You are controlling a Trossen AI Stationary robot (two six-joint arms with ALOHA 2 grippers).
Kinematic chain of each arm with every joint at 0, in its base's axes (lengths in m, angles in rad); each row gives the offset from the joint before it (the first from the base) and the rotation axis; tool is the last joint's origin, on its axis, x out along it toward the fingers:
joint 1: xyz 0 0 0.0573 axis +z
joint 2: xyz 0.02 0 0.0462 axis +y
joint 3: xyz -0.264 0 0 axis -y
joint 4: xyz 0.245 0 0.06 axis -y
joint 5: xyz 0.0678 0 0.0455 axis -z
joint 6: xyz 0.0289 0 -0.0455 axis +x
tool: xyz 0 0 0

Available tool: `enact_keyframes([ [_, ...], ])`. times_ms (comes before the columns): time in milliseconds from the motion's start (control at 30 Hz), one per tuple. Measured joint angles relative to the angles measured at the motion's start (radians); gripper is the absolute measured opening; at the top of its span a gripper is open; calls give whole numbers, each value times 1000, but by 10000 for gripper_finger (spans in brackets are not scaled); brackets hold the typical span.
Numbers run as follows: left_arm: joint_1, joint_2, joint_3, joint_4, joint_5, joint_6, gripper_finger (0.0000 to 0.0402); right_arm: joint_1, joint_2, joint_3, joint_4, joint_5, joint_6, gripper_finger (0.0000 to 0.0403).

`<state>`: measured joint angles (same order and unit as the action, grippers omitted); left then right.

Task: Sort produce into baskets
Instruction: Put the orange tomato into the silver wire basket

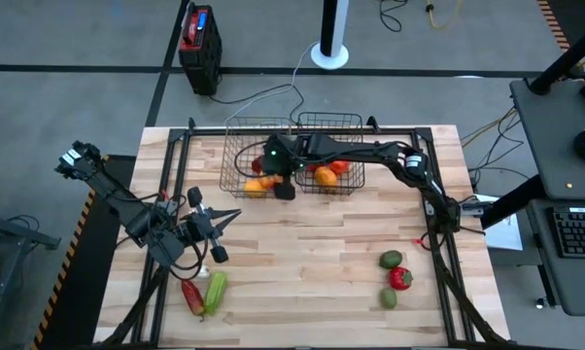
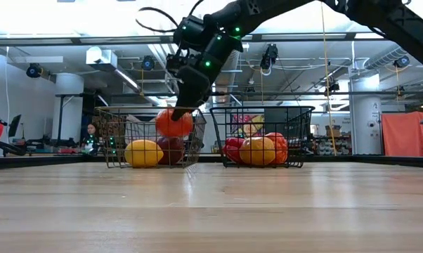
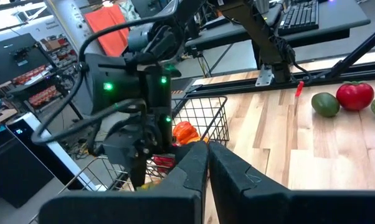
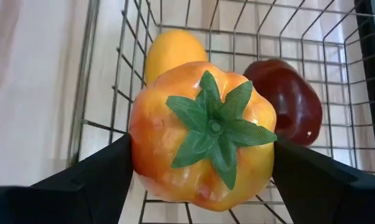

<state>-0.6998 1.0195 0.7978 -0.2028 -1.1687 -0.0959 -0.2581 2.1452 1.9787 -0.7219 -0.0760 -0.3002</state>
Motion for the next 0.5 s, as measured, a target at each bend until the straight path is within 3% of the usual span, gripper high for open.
enact_keyframes([
  [500,0,0,-1,0,-2,4,0,-7,0,-7,24,26,-20,337],
])
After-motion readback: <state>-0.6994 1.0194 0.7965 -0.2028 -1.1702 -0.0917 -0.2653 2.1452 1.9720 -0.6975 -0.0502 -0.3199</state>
